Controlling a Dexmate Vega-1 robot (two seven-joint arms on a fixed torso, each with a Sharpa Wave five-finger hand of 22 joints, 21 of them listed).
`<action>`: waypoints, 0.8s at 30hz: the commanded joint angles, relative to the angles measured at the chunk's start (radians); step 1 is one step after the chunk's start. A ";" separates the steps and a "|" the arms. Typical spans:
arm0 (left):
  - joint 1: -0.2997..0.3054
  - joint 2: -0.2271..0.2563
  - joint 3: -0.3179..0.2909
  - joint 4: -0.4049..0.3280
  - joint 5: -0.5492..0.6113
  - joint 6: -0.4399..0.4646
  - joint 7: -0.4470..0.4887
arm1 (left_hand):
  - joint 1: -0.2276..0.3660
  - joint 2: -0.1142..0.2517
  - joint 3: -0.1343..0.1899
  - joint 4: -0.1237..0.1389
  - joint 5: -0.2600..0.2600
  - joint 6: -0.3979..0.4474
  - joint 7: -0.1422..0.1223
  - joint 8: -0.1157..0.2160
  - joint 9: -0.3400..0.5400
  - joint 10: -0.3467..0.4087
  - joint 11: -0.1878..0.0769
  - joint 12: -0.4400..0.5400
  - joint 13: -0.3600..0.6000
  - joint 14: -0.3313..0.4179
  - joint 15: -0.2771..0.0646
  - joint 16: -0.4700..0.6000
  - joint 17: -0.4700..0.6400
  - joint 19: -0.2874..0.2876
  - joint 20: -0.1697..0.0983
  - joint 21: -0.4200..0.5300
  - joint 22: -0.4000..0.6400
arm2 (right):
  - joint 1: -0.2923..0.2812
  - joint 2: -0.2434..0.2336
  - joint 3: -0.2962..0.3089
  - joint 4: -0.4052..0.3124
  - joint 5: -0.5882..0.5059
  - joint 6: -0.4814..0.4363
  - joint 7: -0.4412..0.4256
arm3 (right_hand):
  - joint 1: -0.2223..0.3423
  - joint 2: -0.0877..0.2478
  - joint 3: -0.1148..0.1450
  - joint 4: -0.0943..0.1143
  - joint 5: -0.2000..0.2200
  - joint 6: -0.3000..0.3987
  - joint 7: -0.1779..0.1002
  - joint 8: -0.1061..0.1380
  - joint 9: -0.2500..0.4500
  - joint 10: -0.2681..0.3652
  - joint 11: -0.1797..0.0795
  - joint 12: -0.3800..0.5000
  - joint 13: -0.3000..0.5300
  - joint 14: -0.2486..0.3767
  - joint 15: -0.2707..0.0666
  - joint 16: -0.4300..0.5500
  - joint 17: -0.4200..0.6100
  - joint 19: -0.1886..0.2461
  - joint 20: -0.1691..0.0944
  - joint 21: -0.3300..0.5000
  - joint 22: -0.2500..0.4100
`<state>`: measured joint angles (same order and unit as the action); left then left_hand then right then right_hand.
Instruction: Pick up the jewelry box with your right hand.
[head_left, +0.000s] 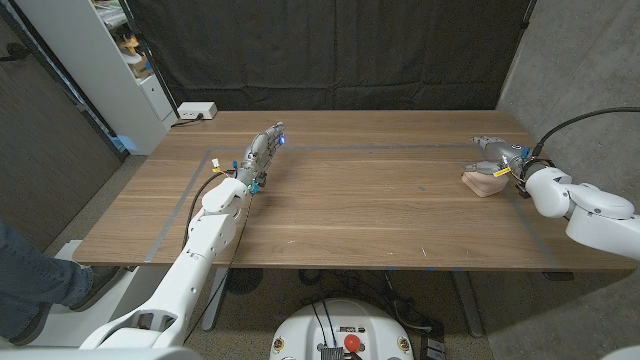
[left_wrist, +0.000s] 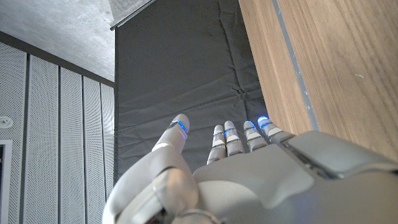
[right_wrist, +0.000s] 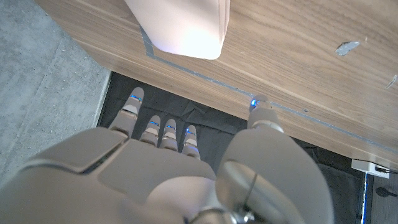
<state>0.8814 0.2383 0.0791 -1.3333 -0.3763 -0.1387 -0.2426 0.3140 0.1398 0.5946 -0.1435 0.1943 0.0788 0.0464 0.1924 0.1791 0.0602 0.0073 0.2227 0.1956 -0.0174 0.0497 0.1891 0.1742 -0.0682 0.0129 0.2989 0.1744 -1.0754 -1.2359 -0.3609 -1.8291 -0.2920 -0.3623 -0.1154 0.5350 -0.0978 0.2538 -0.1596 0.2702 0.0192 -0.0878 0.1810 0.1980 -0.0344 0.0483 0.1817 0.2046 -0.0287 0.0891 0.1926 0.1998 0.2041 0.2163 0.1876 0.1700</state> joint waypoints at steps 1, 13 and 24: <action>0.000 -0.005 -0.004 0.009 -0.001 -0.007 -0.001 | 0.006 -0.002 0.003 0.002 0.007 0.009 0.002 -0.002 0.001 0.011 0.002 0.000 0.003 -0.002 0.011 0.000 0.005 0.000 0.008 -0.006 0.003 | 0.026 -0.008 -0.025 0.006 -0.011 -0.012 0.050 | 0.002 -0.011 -0.005 0.003 0.011 -0.016 -0.003 0.002 0.001 -0.010 0.003 0.004 0.000 -0.007 0.008 0.002 0.001 -0.006 0.000 -0.005 0.003; 0.007 -0.007 -0.003 0.000 0.001 -0.002 0.003 | 0.004 -0.002 0.004 0.006 0.008 0.011 -0.001 -0.003 0.002 0.012 -0.006 -0.001 0.003 0.003 0.039 0.001 0.006 0.003 0.039 -0.013 0.004 | 0.033 -0.014 -0.033 0.024 -0.006 -0.011 0.068 | 0.001 -0.024 -0.016 0.007 0.021 -0.026 -0.001 0.003 0.001 -0.027 0.001 0.003 0.000 -0.014 0.009 0.003 0.001 -0.009 0.000 -0.004 0.004; 0.014 -0.010 0.001 -0.005 0.003 -0.003 0.008 | 0.003 -0.003 0.005 0.006 0.008 0.012 -0.003 -0.003 0.002 0.011 0.006 -0.003 0.003 0.001 0.033 0.000 0.006 0.005 0.029 -0.017 0.004 | 0.053 -0.004 -0.050 0.057 -0.003 -0.016 0.088 | 0.001 -0.031 -0.023 0.010 0.030 -0.021 -0.002 0.008 0.001 -0.020 -0.005 0.009 -0.001 -0.009 0.007 0.006 0.000 -0.006 -0.001 -0.001 0.004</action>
<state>0.8878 0.2309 0.0762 -1.3302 -0.3769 -0.1425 -0.2405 0.3140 0.1398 0.5945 -0.1434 0.1943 0.0844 0.0407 0.1924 0.1793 0.0710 0.0072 0.2227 0.1956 -0.0157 0.0770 0.1891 0.1742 -0.0647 0.0450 0.2843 0.1744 -1.0389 -1.2470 -0.3967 -1.7984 -0.3021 -0.3750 -0.0499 0.5336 -0.1226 0.2346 -0.1488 0.2890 -0.0003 -0.0856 0.1817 0.1978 -0.0559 0.0485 0.1817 0.2048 -0.0361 0.0963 0.1926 0.2000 0.2006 0.2126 0.1876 0.1698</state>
